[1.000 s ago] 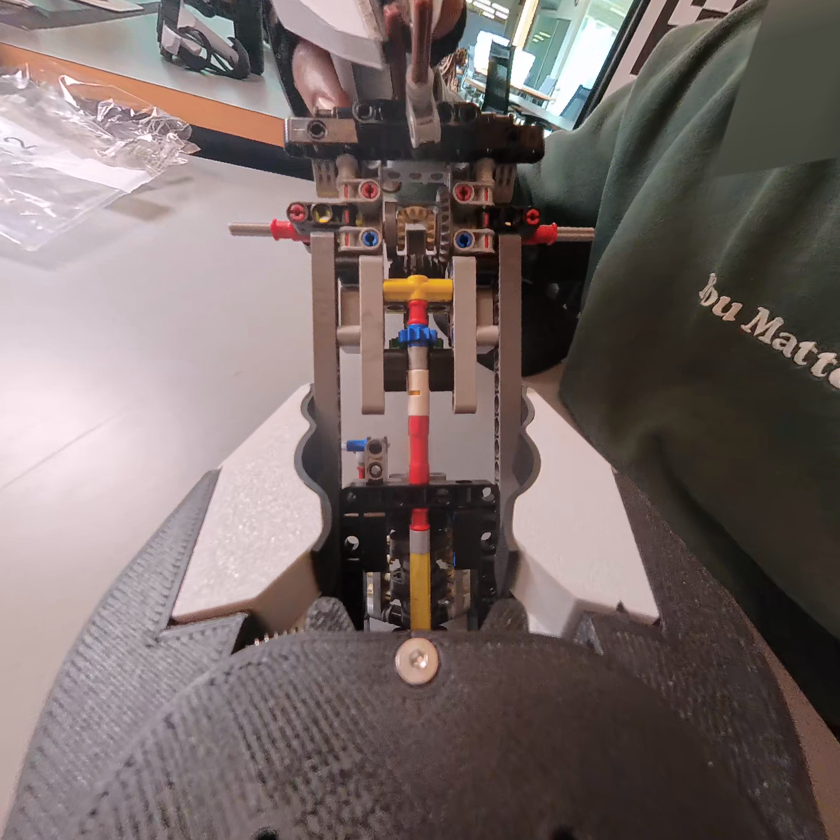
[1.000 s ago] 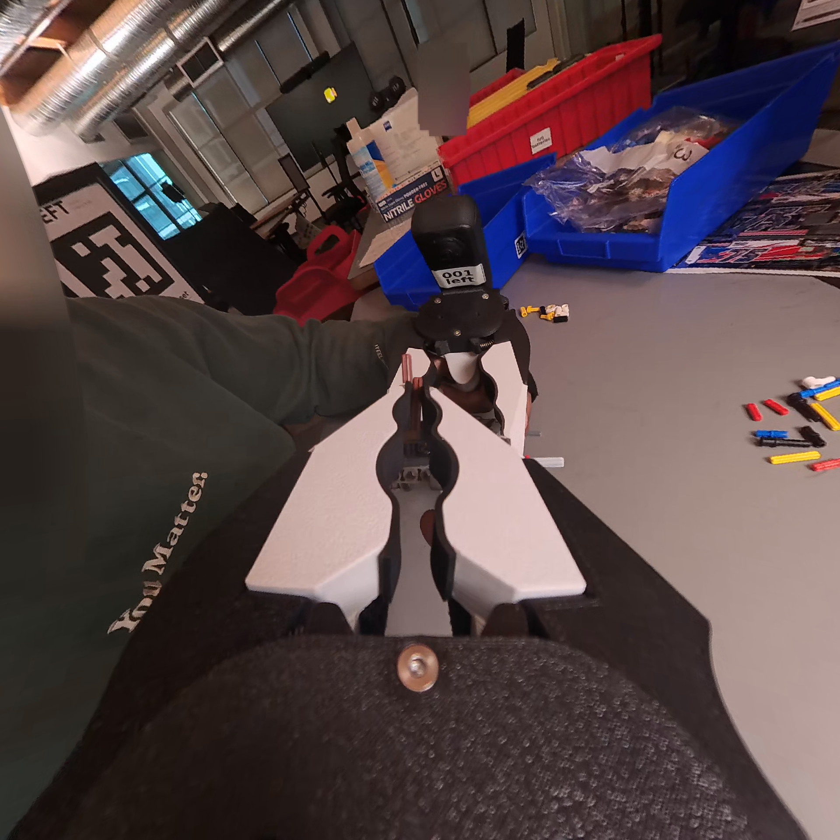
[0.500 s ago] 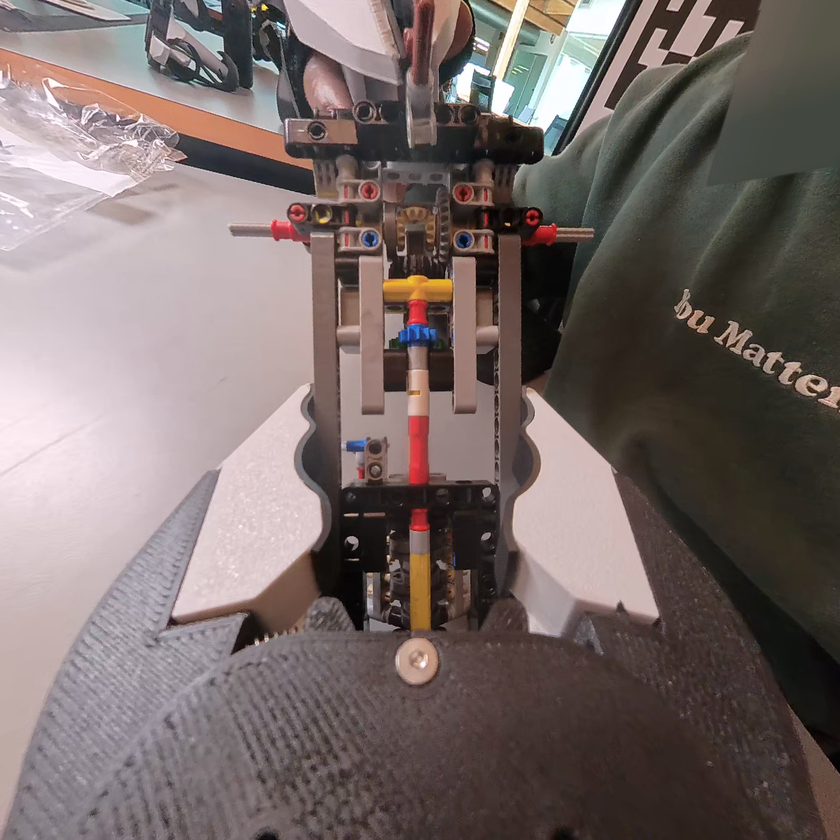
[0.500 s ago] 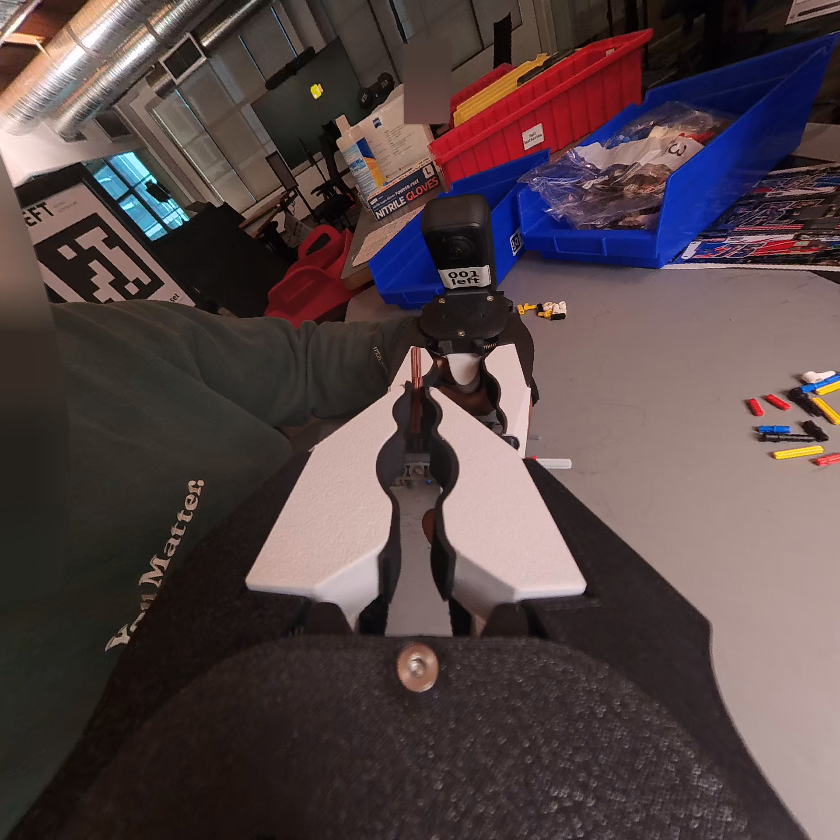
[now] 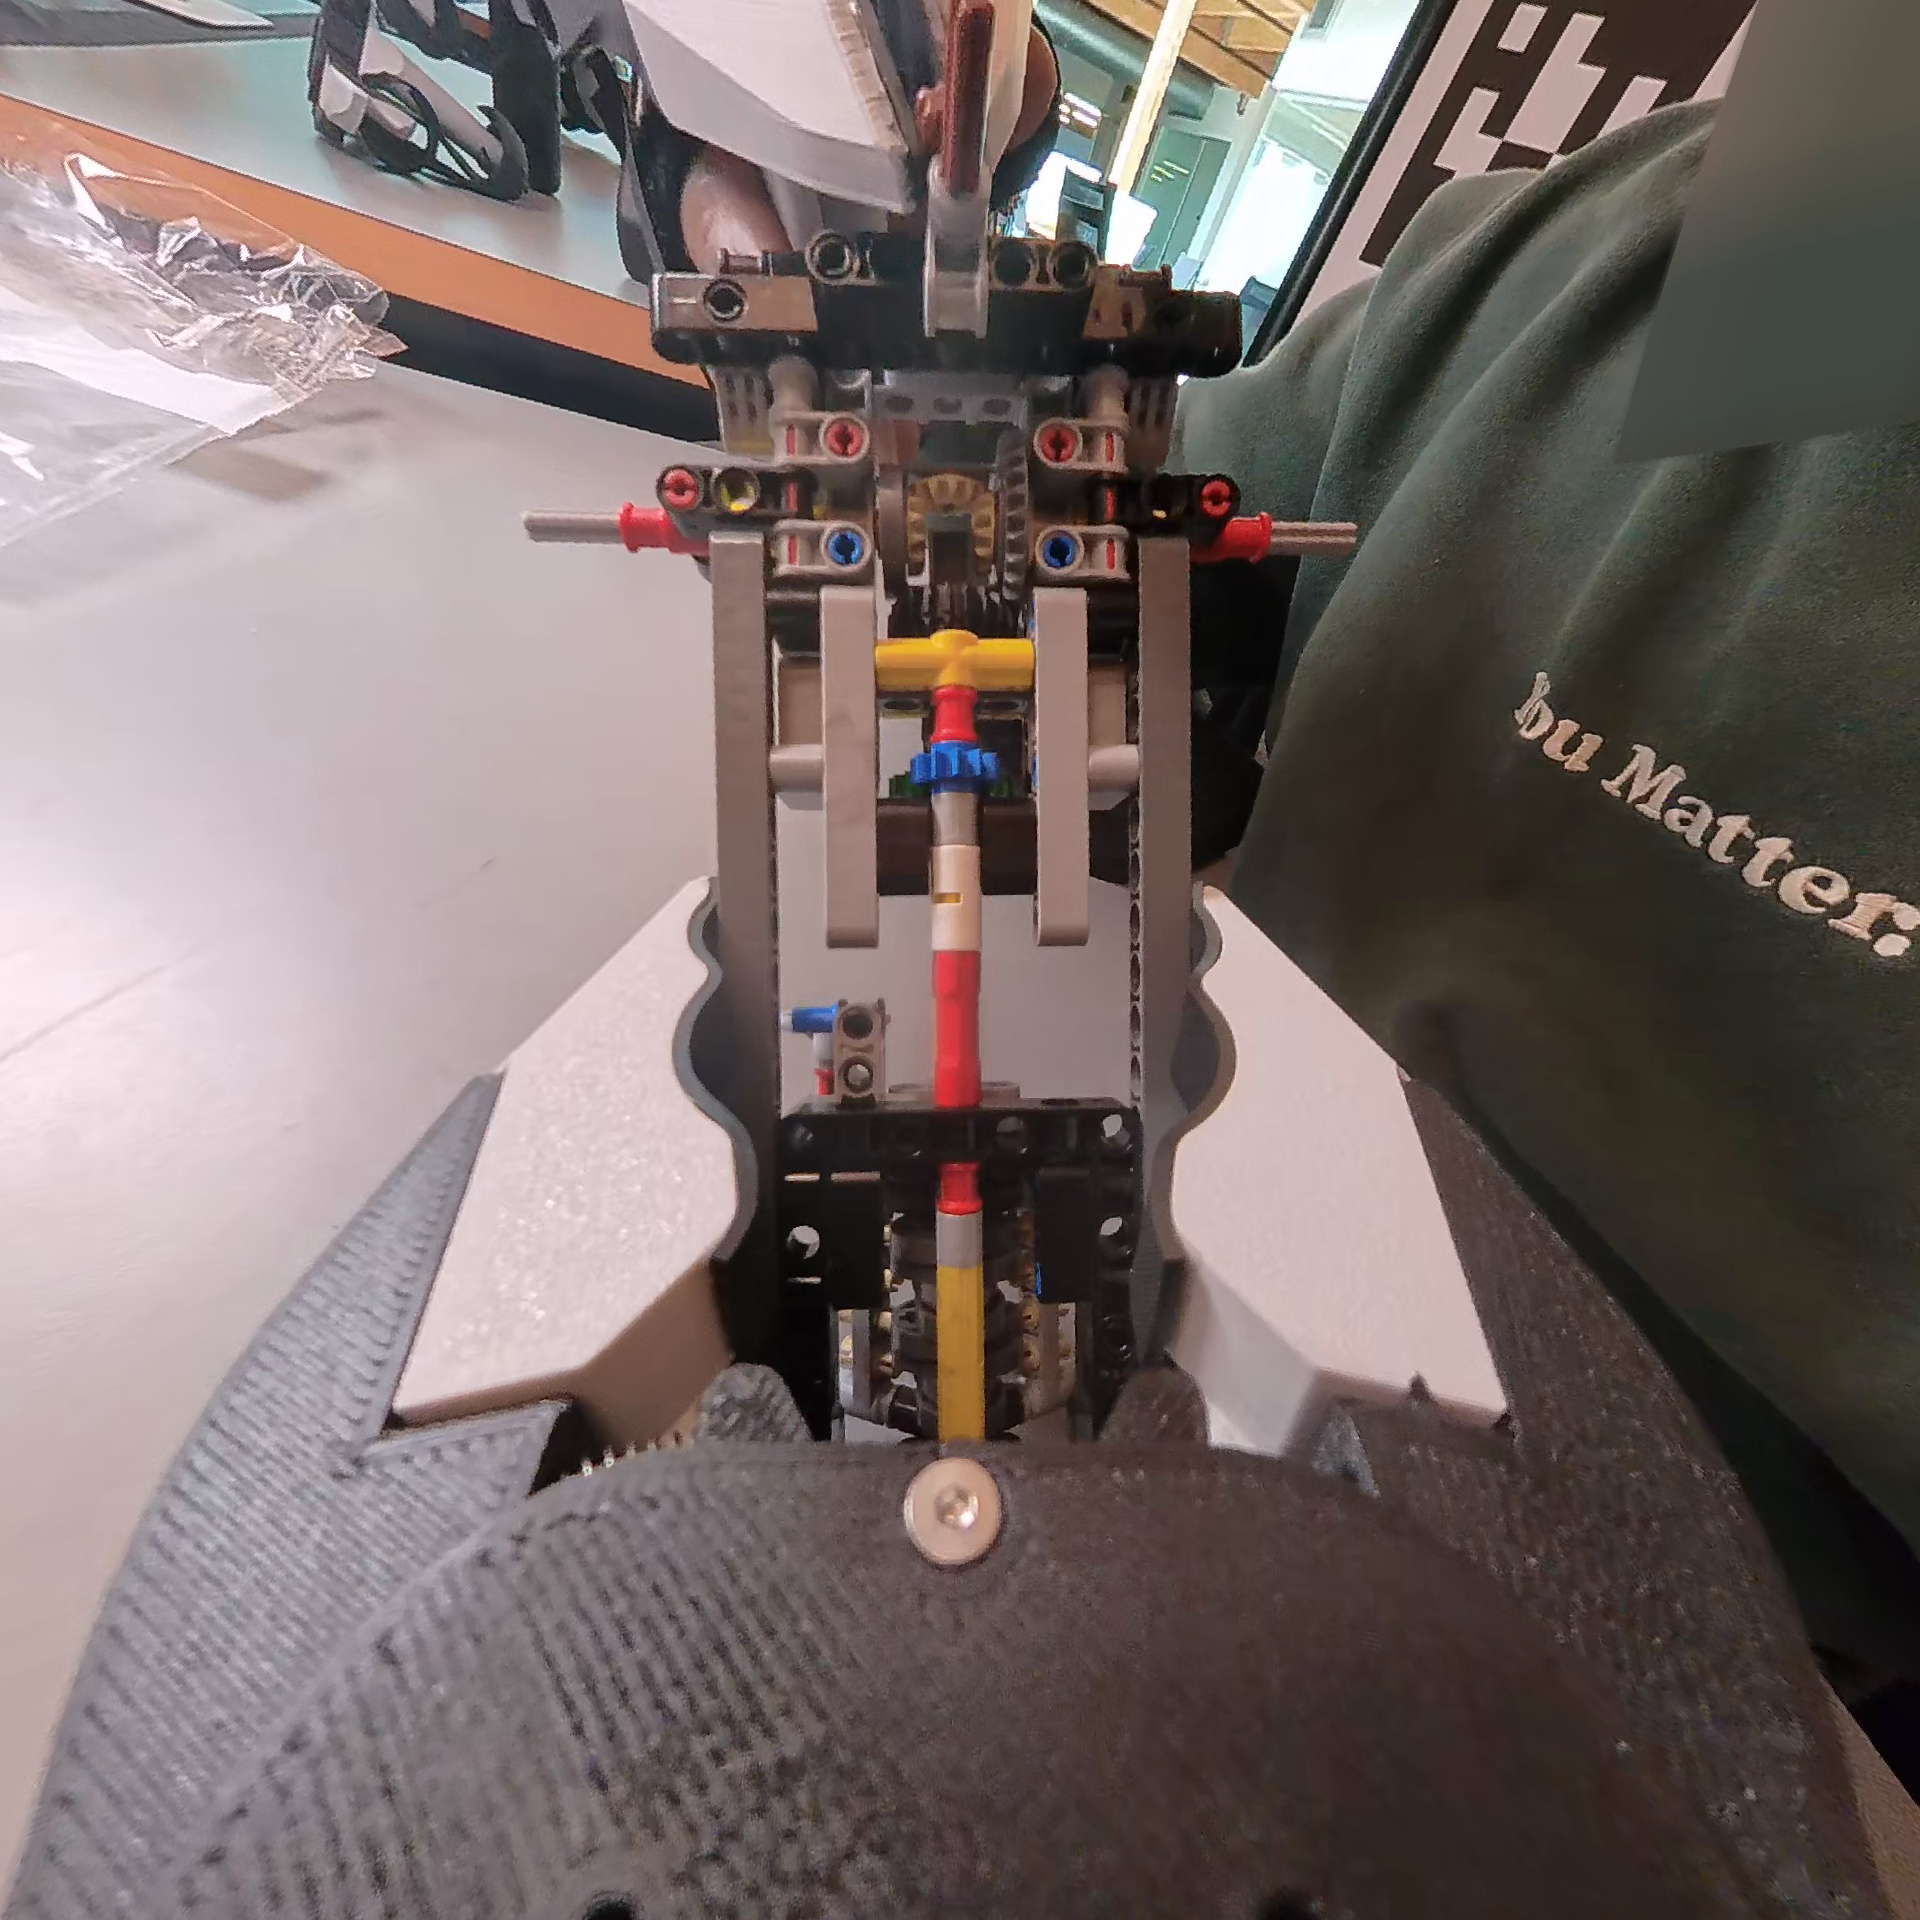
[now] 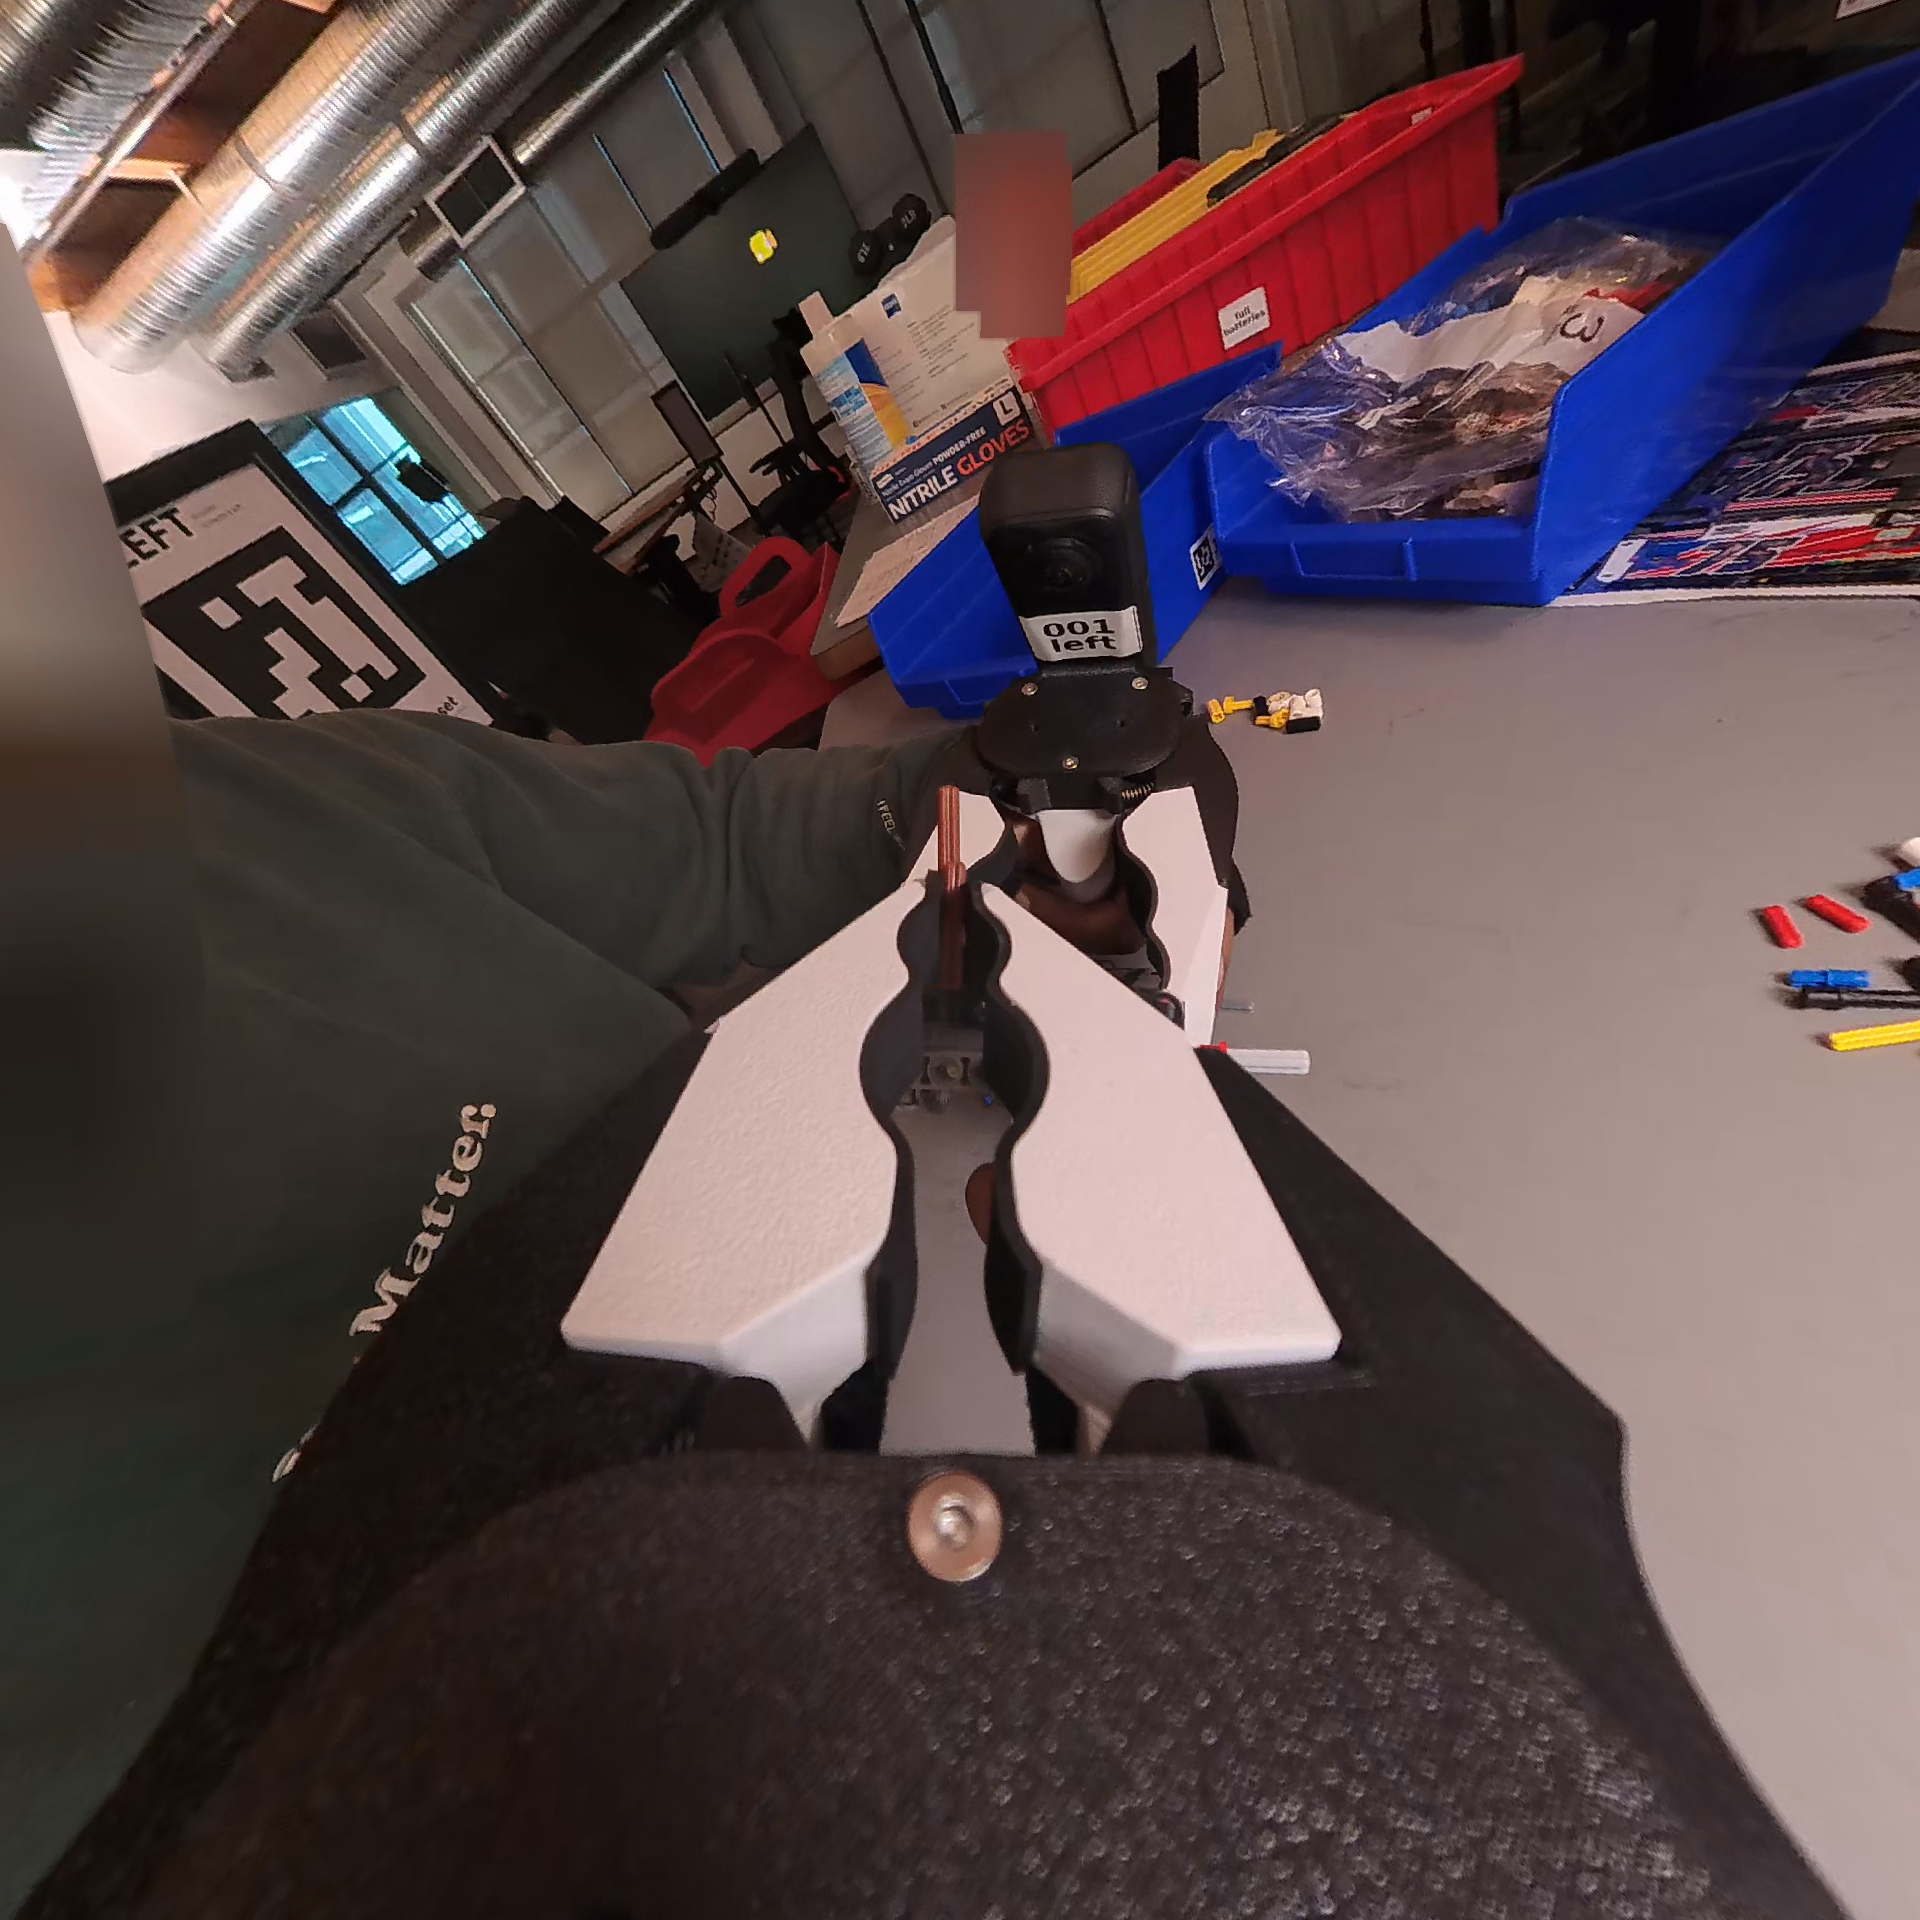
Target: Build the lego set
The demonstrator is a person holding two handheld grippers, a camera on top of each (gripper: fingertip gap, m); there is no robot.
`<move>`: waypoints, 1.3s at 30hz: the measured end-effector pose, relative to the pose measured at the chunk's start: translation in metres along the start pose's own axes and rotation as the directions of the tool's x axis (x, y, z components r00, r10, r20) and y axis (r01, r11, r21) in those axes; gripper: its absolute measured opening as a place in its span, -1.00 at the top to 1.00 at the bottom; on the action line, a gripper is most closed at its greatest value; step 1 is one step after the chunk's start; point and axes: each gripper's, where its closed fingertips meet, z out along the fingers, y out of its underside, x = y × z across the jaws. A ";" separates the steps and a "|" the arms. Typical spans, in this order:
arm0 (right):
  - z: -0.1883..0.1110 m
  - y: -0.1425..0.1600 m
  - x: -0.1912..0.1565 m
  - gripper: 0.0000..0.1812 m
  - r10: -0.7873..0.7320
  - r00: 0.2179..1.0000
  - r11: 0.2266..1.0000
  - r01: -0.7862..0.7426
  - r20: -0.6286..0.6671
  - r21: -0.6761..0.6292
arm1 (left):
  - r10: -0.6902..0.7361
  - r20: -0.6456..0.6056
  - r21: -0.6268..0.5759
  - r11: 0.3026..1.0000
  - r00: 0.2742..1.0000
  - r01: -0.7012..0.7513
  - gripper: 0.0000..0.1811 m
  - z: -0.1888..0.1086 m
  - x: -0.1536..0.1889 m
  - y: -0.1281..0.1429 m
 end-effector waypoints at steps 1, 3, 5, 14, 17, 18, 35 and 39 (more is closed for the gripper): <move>0.000 0.000 0.000 1.00 0.001 1.000 1.000 -0.001 0.002 0.003 | -0.001 -0.001 0.001 1.000 1.000 0.001 0.06 0.000 0.000 0.000; 0.000 -0.001 0.000 1.00 0.007 1.000 1.000 -0.007 0.008 0.011 | -0.004 -0.004 0.004 1.000 1.000 0.004 0.06 -0.001 0.000 0.000; 0.001 -0.002 0.000 1.00 0.013 1.000 1.000 -0.013 0.016 0.022 | -0.010 -0.009 0.008 1.000 1.000 0.010 0.06 -0.001 0.000 -0.001; 0.002 -0.007 0.003 1.00 0.056 0.997 0.994 -0.060 0.047 0.091 | -0.035 -0.023 0.034 0.999 0.999 0.036 0.06 -0.004 0.000 -0.004; 0.003 -0.008 0.004 1.00 0.059 0.997 0.992 -0.064 0.049 0.106 | -0.039 -0.022 0.037 0.999 0.999 0.039 0.06 -0.004 -0.001 -0.004; 0.003 -0.009 0.004 1.00 0.057 0.997 0.992 -0.063 0.049 0.109 | -0.040 -0.023 0.038 0.998 0.999 0.041 0.06 -0.004 -0.001 -0.004; 0.003 -0.009 0.007 1.00 0.062 0.996 0.988 -0.070 0.057 0.136 | -0.055 -0.023 0.040 0.998 0.998 0.056 0.06 -0.005 -0.002 -0.004; 0.003 -0.009 0.008 1.00 0.063 0.996 0.988 -0.070 0.058 0.137 | -0.055 -0.022 0.040 0.998 0.998 0.056 0.06 -0.005 -0.002 -0.004</move>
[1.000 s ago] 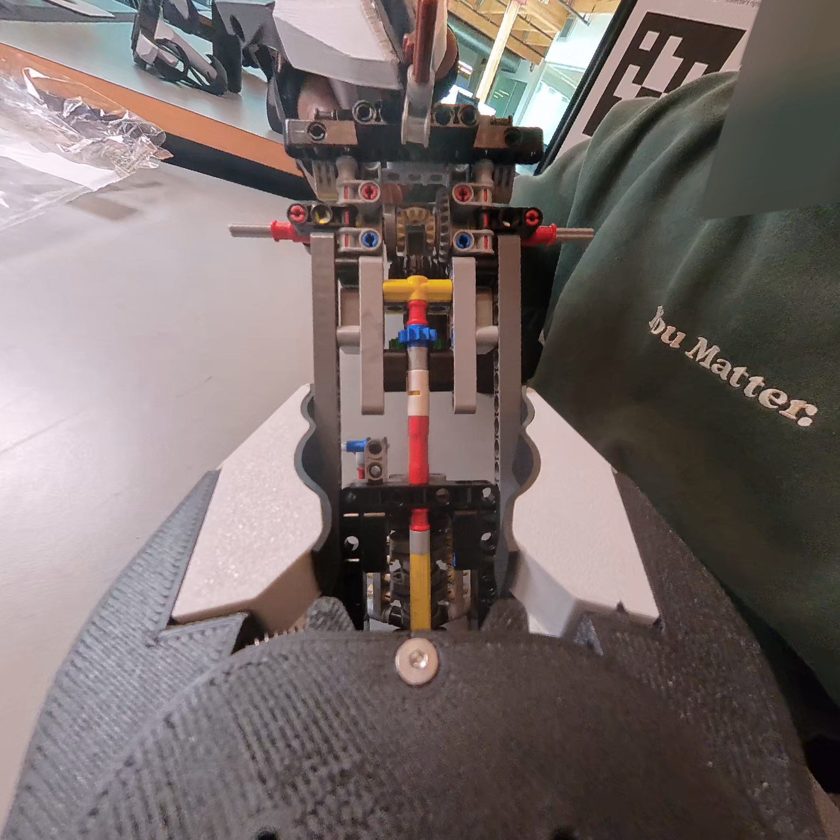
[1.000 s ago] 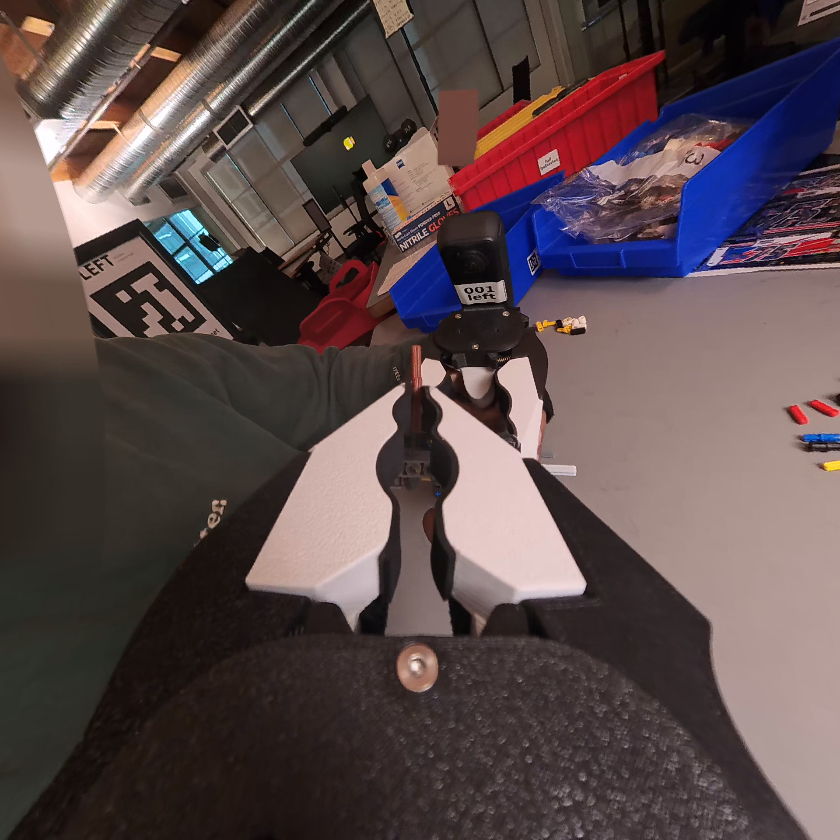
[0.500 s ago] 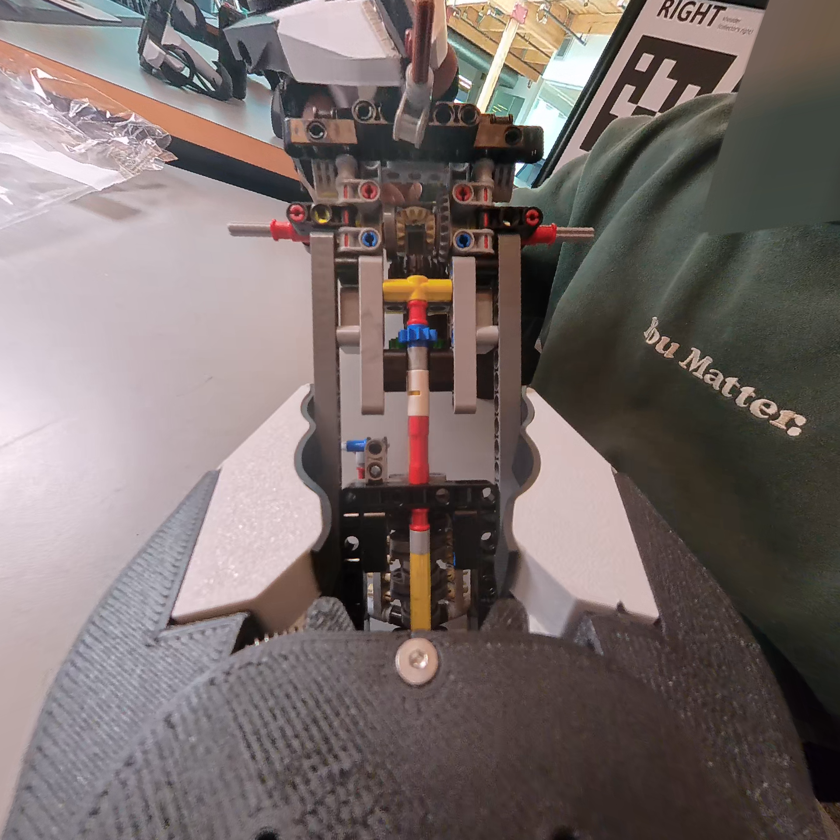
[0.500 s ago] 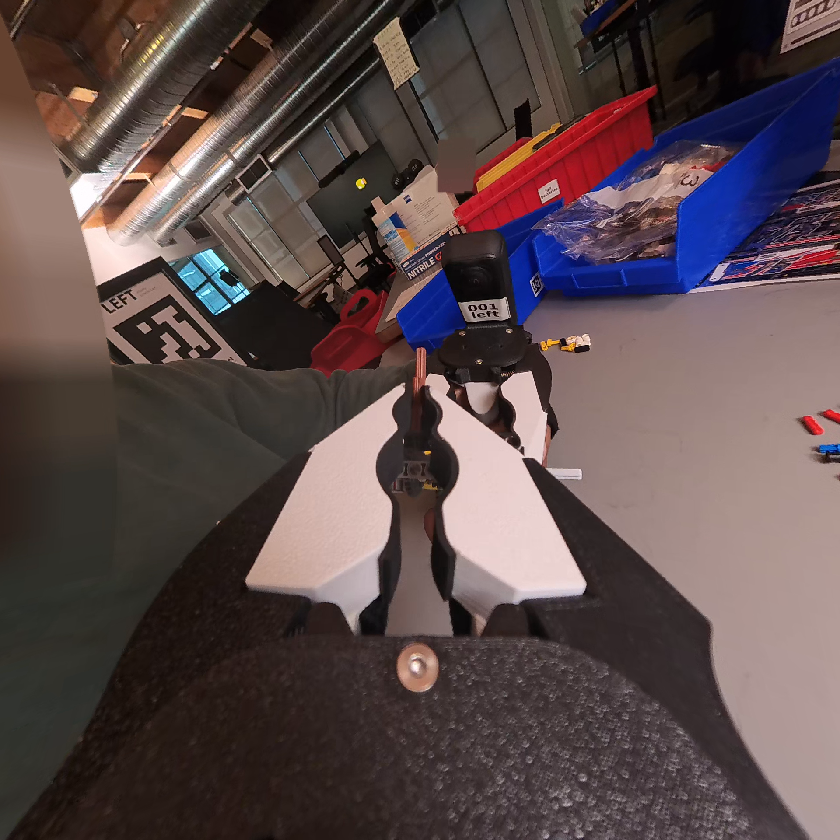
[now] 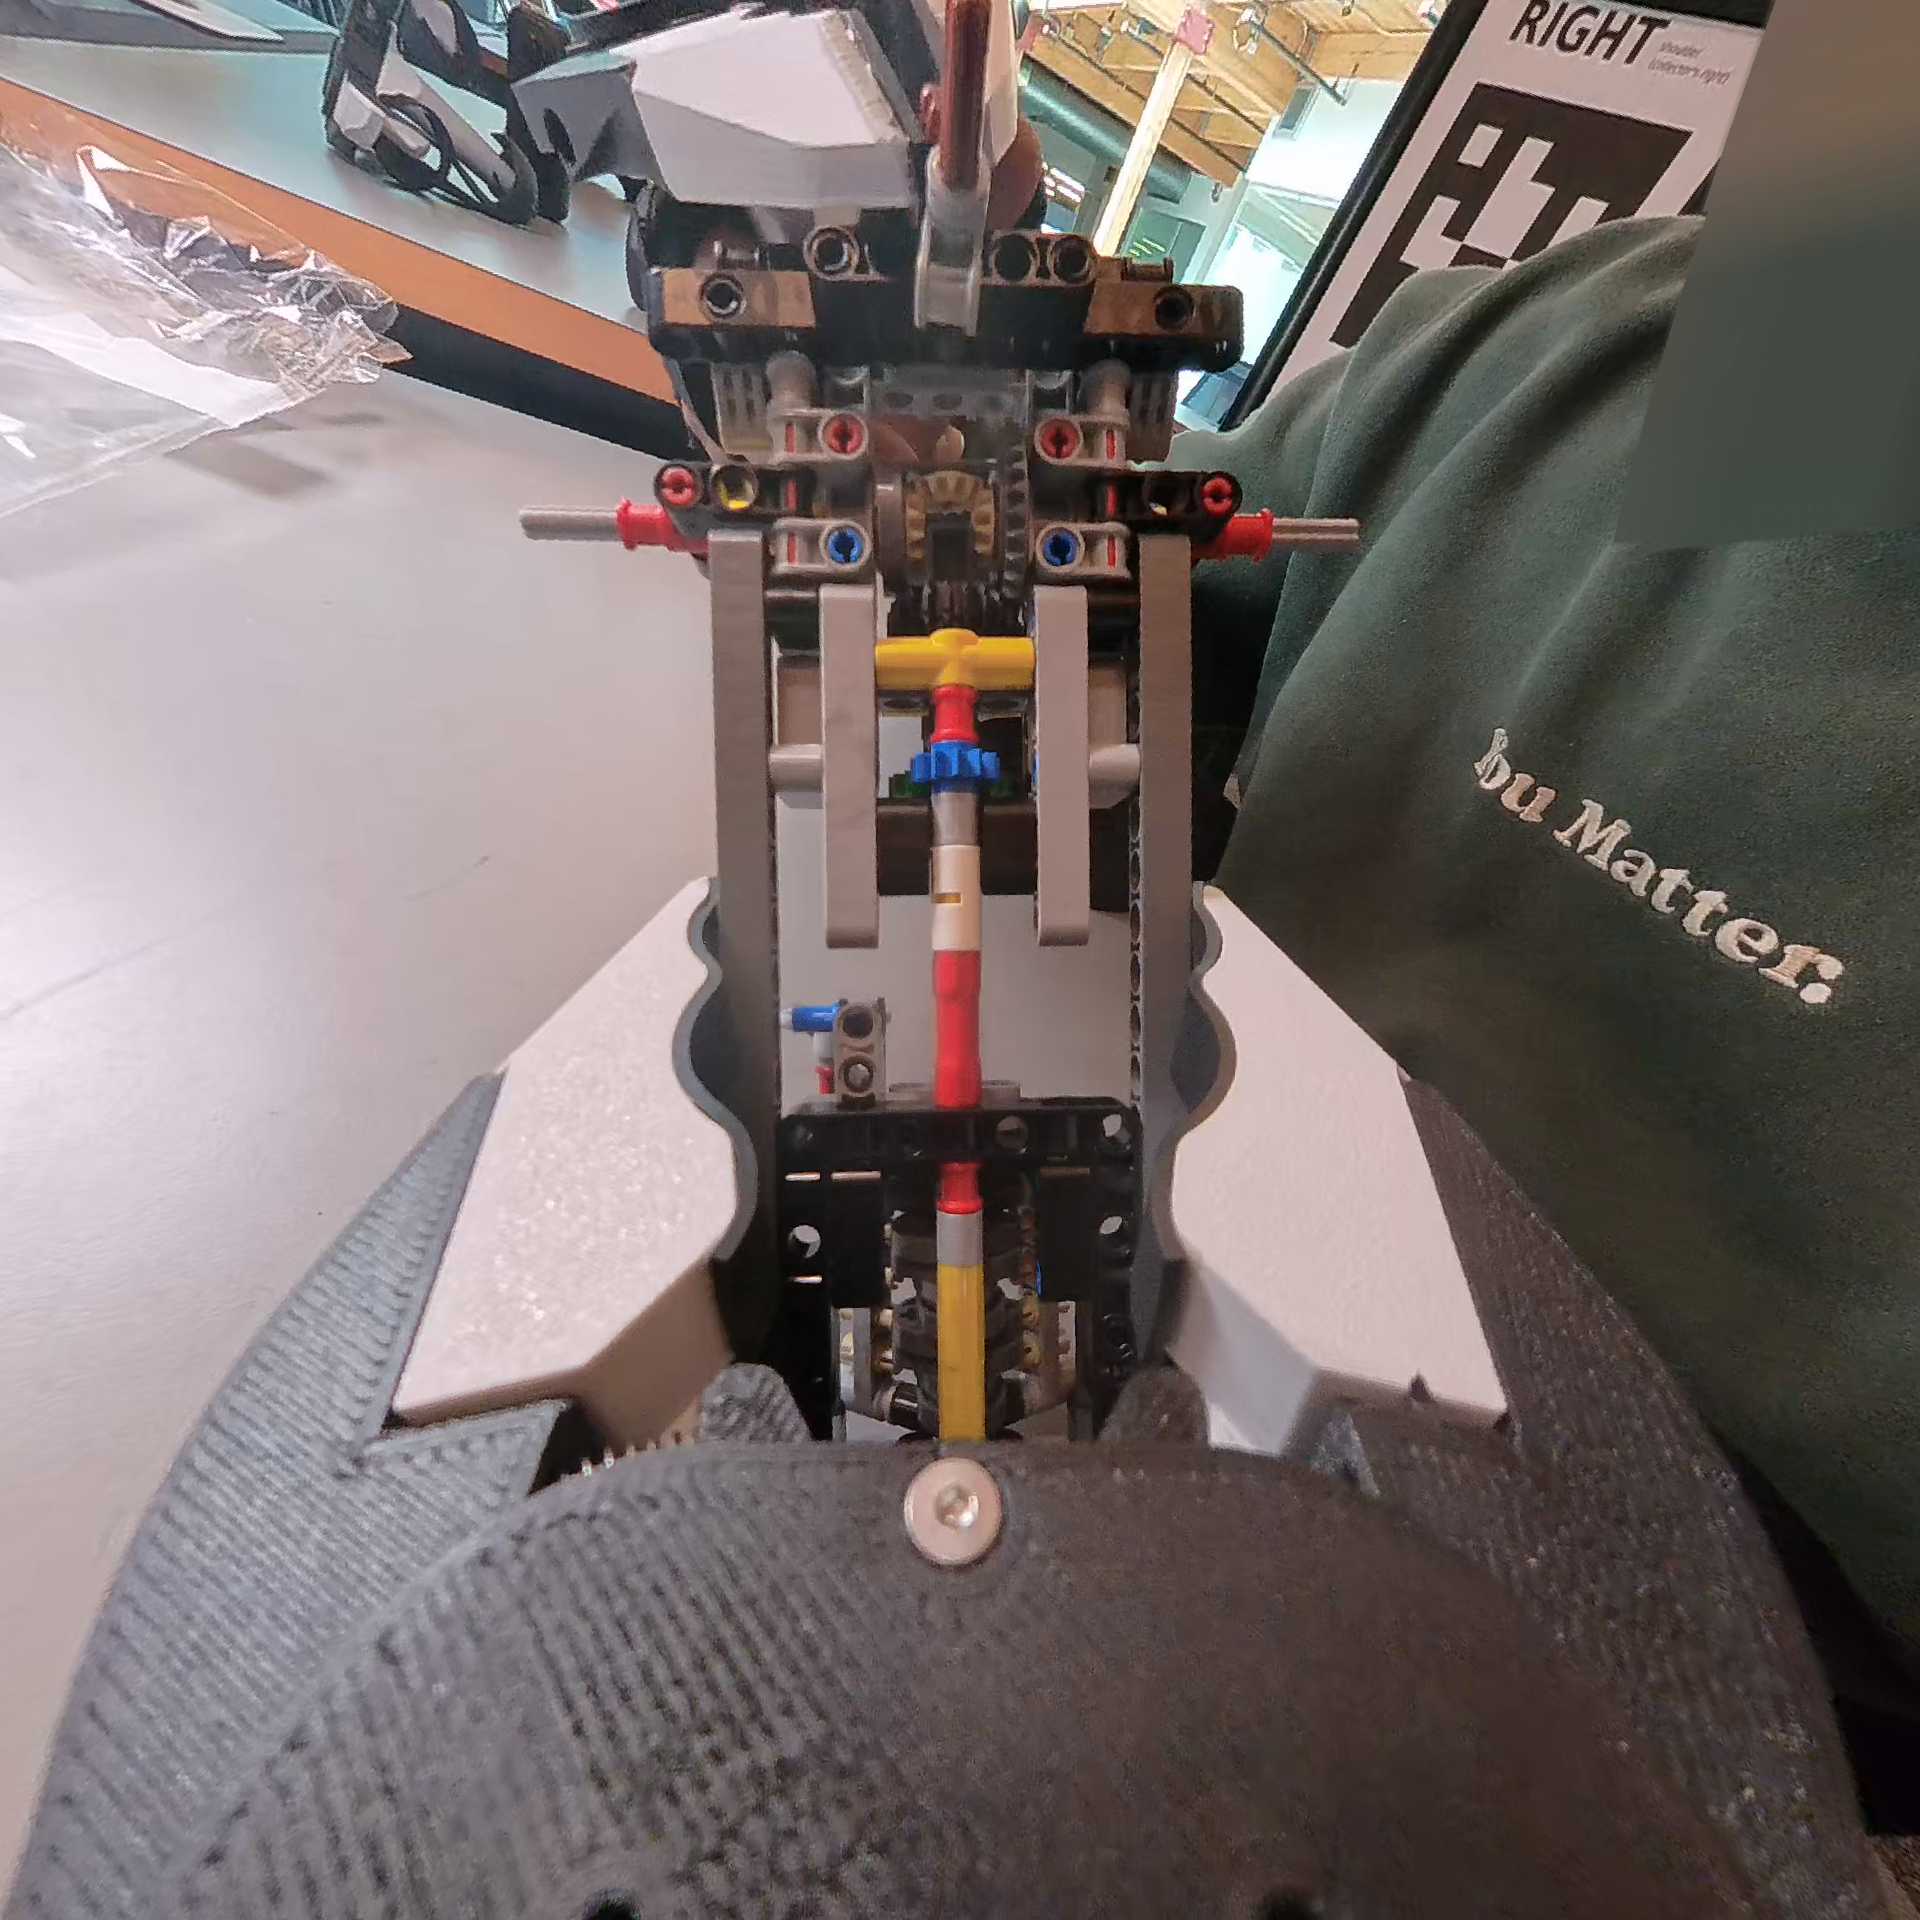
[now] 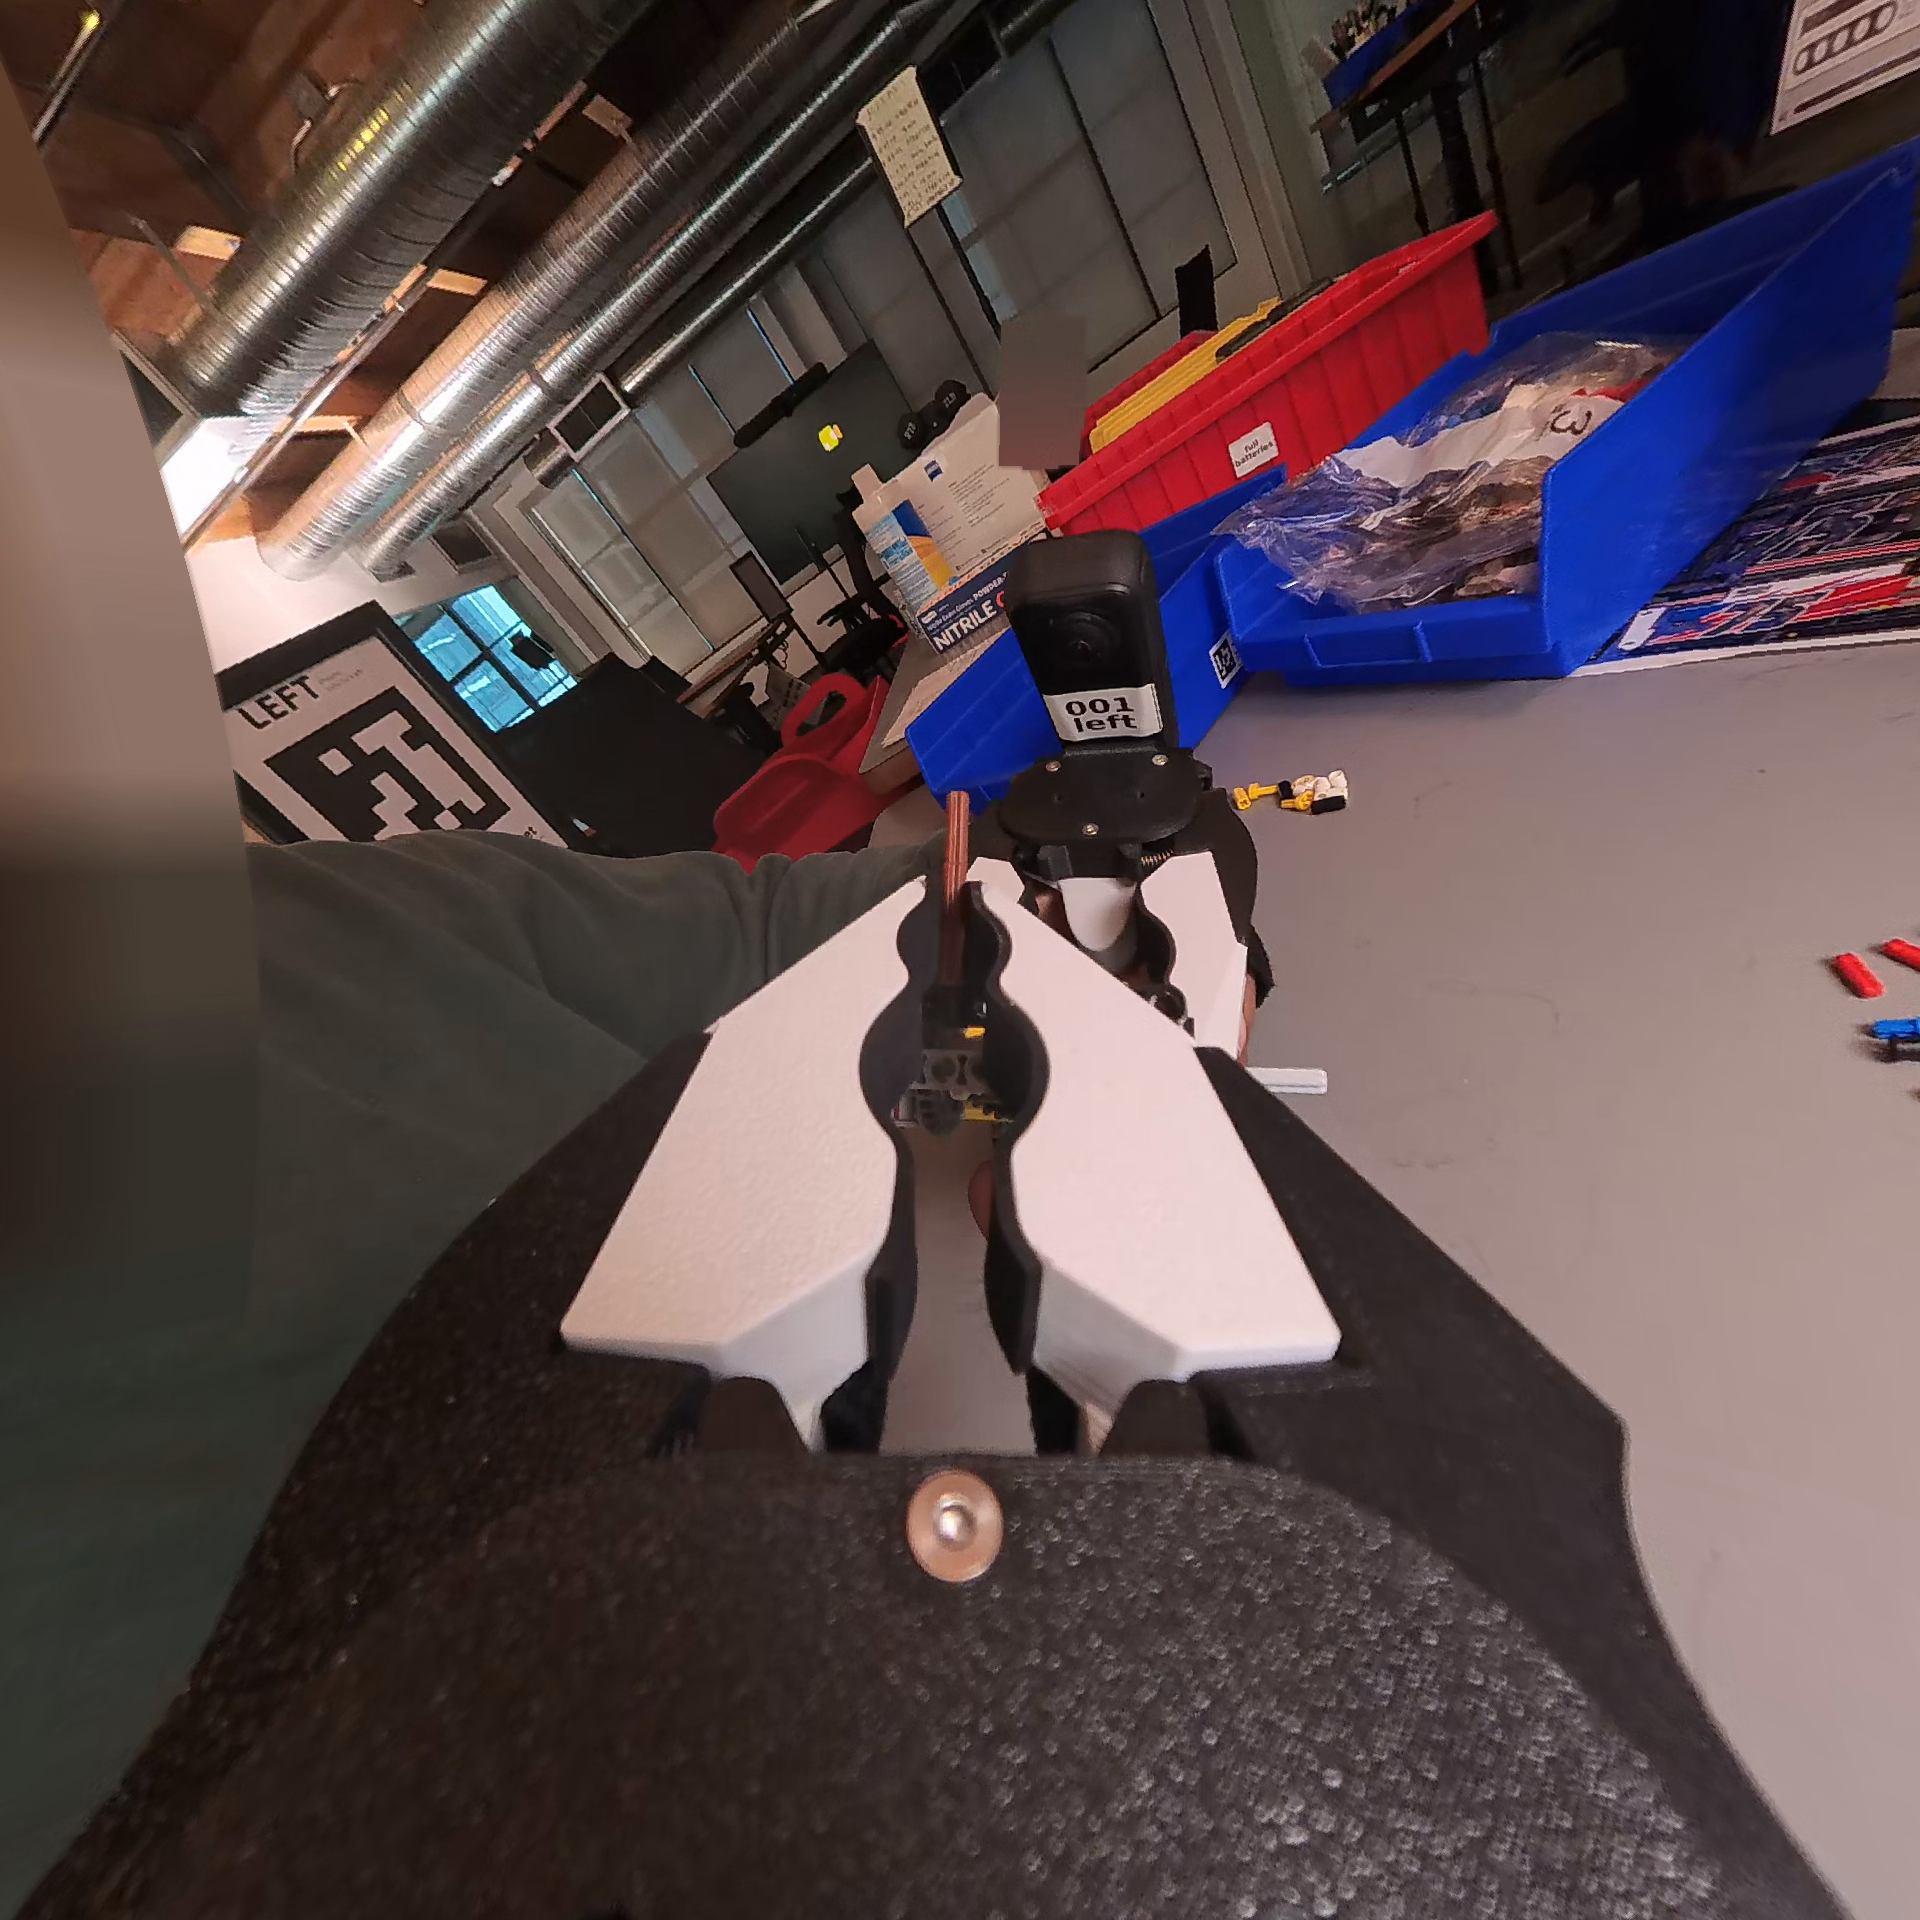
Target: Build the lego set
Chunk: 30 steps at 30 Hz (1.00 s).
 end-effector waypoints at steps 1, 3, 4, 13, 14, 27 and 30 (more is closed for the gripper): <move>0.000 0.000 0.000 1.00 0.000 1.000 1.000 0.000 0.000 0.001 | -0.001 0.000 0.000 1.000 1.000 0.001 0.06 0.000 0.000 0.000; 0.000 0.000 0.001 1.00 0.000 1.000 1.000 0.000 0.000 0.002 | -0.002 0.001 0.000 1.000 1.000 0.002 0.06 0.000 0.000 0.000; 0.000 0.000 0.001 1.00 -0.001 1.000 1.000 0.001 -0.001 0.003 | -0.002 0.002 -0.001 1.000 1.000 0.002 0.06 0.000 0.000 0.000; 0.000 -0.001 0.002 1.00 -0.007 1.000 1.000 0.007 0.001 0.013 | 0.000 0.014 -0.009 1.000 1.000 0.000 0.06 0.000 -0.002 0.000; 0.000 -0.001 0.002 1.00 -0.007 1.000 1.000 0.007 0.001 0.015 | 0.000 0.015 -0.010 1.000 1.000 0.000 0.06 0.000 -0.002 0.000; -0.010 -0.009 0.017 1.00 -0.052 0.998 0.997 0.055 -0.047 0.058 | 0.092 0.277 -0.194 0.980 0.957 -0.038 0.06 -0.017 -0.035 0.010; -0.023 -0.014 0.038 1.00 -0.135 0.984 0.987 0.145 -0.119 0.075 | 0.208 0.444 -0.400 0.916 0.871 -0.015 0.06 -0.036 -0.060 0.028</move>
